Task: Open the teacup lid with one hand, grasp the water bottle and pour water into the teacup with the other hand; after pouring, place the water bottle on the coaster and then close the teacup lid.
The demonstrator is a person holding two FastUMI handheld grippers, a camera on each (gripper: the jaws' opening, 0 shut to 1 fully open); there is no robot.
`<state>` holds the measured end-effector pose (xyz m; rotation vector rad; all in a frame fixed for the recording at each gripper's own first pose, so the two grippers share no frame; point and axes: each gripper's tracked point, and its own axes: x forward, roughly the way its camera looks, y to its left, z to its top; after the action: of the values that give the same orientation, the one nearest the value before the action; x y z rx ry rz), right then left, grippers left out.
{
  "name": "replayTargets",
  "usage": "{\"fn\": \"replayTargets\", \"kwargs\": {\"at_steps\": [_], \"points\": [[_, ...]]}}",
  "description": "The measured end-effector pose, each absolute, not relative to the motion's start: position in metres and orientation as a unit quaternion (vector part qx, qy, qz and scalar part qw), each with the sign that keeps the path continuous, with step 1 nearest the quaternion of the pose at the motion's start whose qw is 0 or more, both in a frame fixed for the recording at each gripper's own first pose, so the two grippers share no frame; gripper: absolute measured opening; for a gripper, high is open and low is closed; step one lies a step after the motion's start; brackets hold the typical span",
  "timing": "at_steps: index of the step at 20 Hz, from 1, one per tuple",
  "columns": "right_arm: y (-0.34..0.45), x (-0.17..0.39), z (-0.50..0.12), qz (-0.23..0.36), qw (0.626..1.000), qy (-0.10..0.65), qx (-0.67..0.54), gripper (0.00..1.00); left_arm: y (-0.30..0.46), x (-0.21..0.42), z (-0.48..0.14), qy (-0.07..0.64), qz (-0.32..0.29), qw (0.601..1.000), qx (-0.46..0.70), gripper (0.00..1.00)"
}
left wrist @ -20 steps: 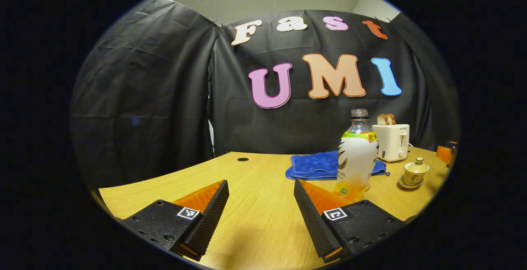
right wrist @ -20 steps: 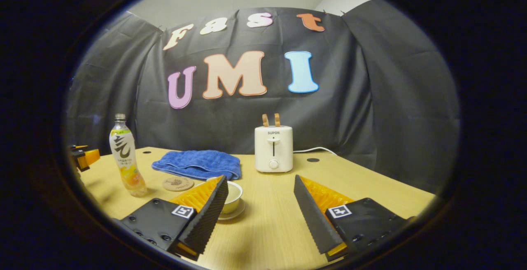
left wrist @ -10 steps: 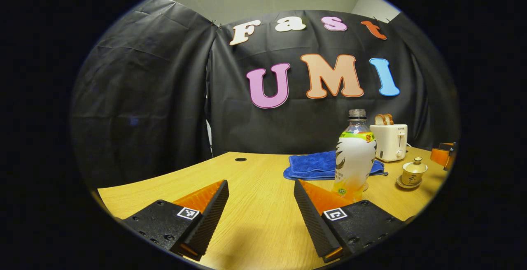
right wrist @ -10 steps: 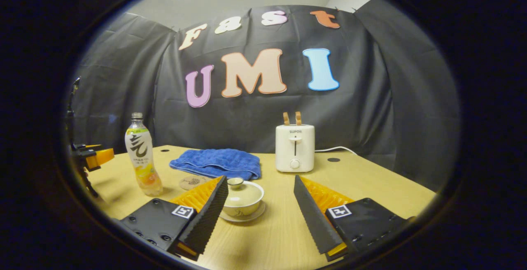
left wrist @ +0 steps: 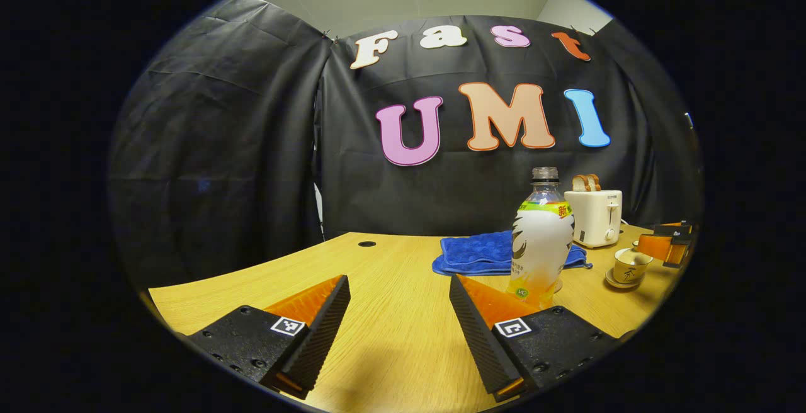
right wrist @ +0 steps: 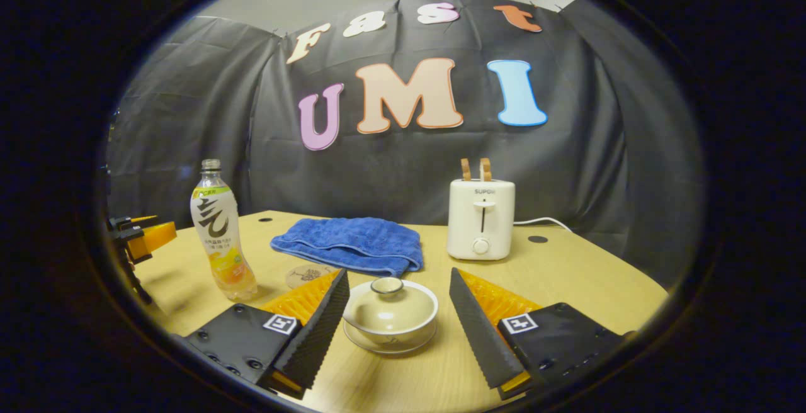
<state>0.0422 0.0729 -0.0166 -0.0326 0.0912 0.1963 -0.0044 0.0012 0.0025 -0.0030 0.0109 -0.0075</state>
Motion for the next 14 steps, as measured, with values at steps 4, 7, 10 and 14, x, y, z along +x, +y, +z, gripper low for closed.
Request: {"fn": "replayTargets", "kwargs": {"at_steps": [4,7,10,14], "points": [[0.083,0.051,-0.022,0.105,0.992,0.061,-0.029,0.92,0.001,-0.005,0.002,0.005,-0.004,1.000,-0.002,0.93],[0.087,0.057,-0.027,0.109,0.991,0.078,-0.028,0.83,0.000,-0.004,0.002,0.005,-0.006,1.000,-0.002,0.93],[0.088,0.060,-0.028,0.108,0.991,0.079,-0.024,0.74,-0.001,-0.004,0.002,0.005,-0.009,1.000,-0.002,0.93],[0.091,0.068,-0.031,0.104,0.990,0.084,-0.034,0.60,-0.001,-0.004,0.003,0.005,-0.010,1.000,-0.002,0.93]]}}
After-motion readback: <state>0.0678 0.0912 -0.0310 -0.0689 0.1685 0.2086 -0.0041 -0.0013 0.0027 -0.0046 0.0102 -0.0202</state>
